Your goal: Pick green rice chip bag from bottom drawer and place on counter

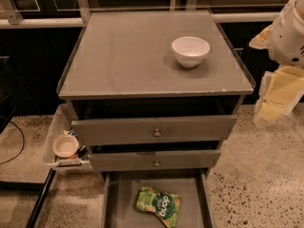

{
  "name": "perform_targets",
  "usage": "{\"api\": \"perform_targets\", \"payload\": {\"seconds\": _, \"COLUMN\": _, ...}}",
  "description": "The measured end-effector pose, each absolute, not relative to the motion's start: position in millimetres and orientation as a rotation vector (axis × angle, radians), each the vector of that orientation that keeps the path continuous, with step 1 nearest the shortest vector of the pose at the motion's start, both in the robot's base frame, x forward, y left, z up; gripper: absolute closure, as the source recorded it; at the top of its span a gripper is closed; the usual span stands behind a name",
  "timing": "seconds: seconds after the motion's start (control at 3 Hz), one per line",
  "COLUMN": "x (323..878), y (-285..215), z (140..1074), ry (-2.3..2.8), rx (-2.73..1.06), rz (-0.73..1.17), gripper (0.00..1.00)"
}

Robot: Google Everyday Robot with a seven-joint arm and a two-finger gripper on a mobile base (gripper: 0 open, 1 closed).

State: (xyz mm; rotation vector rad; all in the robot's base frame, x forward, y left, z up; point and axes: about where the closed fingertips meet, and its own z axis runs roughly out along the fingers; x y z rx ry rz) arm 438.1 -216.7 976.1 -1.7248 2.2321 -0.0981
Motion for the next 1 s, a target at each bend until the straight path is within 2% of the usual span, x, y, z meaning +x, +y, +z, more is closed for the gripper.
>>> {"api": "perform_targets", "payload": {"seconds": 0.33, "x": 436.7, "y": -217.5, "z": 966.8, "ry": 2.239, "rx": -1.72, "rz": -0.099, "gripper": 0.0}}
{"api": "perform_targets", "payload": {"seconds": 1.0, "x": 419.0, "y": -218.0, "z": 873.8, "ry": 2.2, "rx": -1.807, "rz": 0.021, "gripper": 0.0}}
